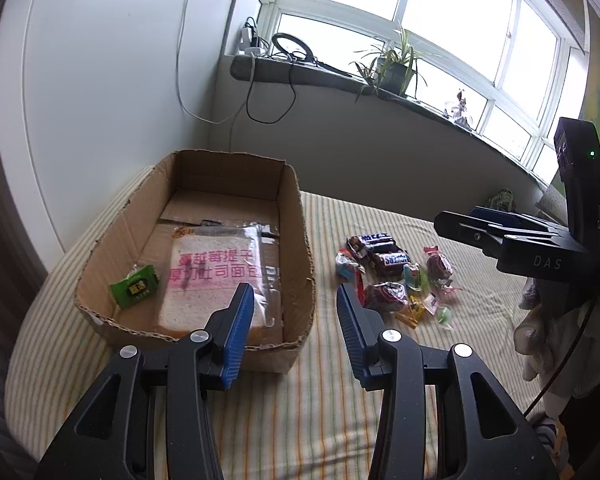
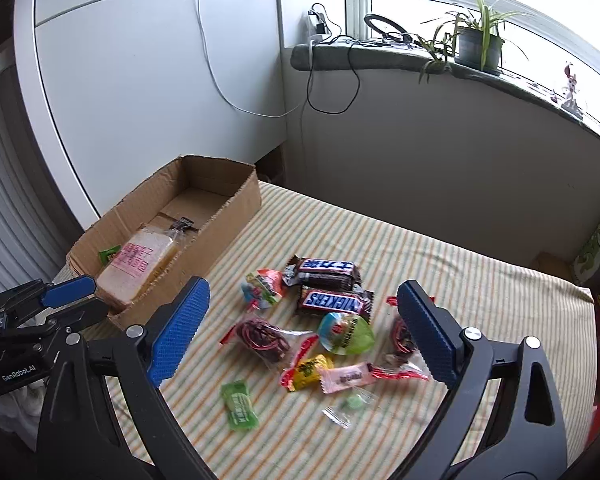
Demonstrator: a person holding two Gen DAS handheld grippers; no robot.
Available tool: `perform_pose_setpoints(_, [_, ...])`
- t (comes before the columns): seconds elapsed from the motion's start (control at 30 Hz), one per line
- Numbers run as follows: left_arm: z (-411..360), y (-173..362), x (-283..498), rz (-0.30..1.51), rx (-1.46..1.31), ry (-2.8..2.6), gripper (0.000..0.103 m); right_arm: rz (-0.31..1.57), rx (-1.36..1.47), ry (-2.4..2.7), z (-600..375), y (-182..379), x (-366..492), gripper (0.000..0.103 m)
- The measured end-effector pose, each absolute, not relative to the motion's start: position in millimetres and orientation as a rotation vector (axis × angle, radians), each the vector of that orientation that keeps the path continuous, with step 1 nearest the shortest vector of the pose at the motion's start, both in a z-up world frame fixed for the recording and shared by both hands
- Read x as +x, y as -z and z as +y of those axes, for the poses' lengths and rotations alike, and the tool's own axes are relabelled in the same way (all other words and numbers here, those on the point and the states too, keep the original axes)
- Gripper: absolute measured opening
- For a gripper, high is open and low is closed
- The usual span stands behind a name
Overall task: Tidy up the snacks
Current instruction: 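Grasp the green candy with the left tool while the right tool grasps the red pastry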
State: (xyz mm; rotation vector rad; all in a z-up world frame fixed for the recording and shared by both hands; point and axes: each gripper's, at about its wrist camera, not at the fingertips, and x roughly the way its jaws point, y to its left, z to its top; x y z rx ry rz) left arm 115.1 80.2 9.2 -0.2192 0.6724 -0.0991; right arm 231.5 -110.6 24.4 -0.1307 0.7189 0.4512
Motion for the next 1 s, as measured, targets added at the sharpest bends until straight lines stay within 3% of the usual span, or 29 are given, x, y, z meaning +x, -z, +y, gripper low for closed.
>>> perform_pose_setpoints(0.4, [18,13,111,0.764,-0.217,0.208,0.042,0.813,-0.089,-0.343,-182,15,242,0.097])
perform_pose_setpoints(1.0, [-33,56,133,0.92,-0.177,0.253,0.042,0.889,-0.084,-0.336,-185,50,288,0.095])
